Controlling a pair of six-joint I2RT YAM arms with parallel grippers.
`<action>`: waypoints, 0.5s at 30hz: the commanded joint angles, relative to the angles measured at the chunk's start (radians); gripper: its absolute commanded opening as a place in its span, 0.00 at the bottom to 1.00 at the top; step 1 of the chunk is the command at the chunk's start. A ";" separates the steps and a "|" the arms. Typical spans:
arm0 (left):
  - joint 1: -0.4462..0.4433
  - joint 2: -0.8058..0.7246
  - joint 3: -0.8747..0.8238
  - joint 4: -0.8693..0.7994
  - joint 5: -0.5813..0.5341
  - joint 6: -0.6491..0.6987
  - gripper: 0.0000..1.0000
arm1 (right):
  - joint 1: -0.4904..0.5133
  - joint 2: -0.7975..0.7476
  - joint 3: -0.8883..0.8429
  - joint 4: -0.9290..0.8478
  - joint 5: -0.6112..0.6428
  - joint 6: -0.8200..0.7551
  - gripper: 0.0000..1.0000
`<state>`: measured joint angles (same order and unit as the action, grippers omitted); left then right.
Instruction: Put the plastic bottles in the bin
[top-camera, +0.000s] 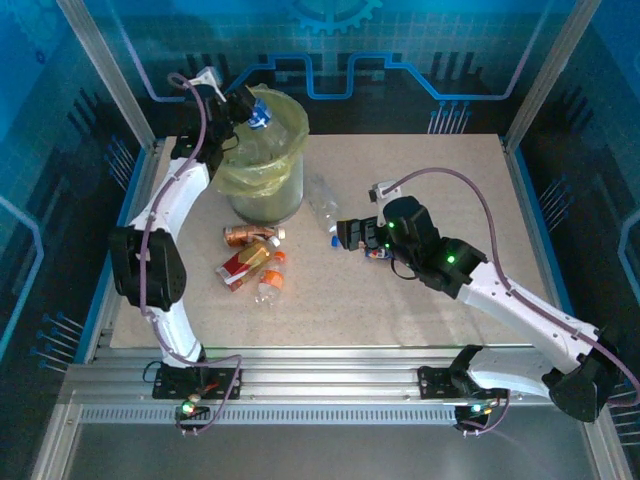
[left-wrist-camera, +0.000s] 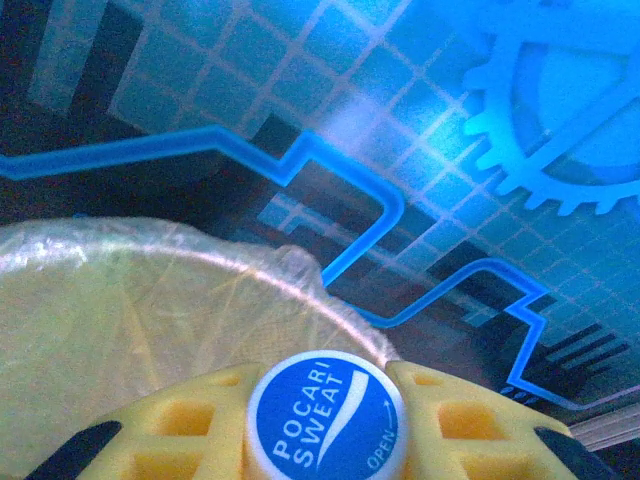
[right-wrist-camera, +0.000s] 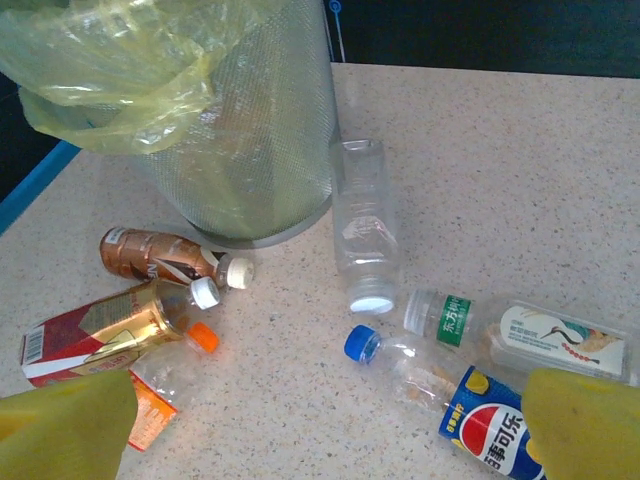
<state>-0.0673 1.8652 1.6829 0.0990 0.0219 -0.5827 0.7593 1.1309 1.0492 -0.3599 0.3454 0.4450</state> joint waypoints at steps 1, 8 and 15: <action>0.009 0.022 0.048 -0.007 -0.003 -0.028 0.07 | -0.019 0.010 0.034 -0.027 0.017 0.024 1.00; 0.020 0.049 0.061 -0.050 -0.011 0.002 0.39 | -0.033 0.038 0.054 -0.047 0.006 0.035 1.00; 0.026 0.046 0.097 -0.105 -0.044 0.064 0.66 | -0.036 0.050 0.057 -0.042 -0.017 0.037 1.00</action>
<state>-0.0525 1.9087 1.7329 0.0277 0.0086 -0.5674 0.7353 1.1721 1.0737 -0.3931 0.3363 0.4690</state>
